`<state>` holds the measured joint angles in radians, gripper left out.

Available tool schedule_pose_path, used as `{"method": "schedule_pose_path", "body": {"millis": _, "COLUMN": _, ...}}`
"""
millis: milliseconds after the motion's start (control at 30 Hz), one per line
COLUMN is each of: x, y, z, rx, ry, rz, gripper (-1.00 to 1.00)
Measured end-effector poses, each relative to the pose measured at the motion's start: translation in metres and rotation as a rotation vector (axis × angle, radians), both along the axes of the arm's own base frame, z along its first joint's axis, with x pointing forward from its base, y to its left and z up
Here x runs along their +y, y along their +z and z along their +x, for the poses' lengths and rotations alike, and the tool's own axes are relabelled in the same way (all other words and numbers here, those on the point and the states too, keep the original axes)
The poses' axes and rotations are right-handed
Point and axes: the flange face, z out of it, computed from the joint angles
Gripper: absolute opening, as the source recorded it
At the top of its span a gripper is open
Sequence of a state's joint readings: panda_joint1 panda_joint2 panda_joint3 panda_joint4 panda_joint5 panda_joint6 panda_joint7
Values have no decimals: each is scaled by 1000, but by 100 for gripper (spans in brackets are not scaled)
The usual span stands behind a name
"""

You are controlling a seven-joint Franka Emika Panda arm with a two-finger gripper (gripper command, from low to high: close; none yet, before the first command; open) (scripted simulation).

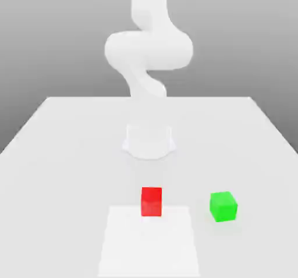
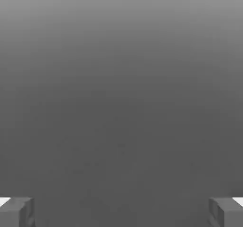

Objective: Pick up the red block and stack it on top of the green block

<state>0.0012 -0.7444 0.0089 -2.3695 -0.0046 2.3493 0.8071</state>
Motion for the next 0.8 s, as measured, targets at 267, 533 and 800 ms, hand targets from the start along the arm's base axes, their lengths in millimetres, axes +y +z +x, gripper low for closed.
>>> {"method": "schedule_pose_path", "body": {"millis": 267, "x": 7, "y": -200, "z": 38, "rx": 294, "ry": -1, "rz": -8, "gripper": 0}}
{"method": "schedule_pose_path", "body": {"millis": 533, "x": 3, "y": -403, "z": -26, "rx": 628, "ry": -14, "rz": 5, "gripper": 0}}
{"method": "schedule_pose_path", "body": {"millis": 800, "x": 2, "y": -506, "z": -56, "rx": 723, "ry": -20, "rz": 9, "gripper": 0}}
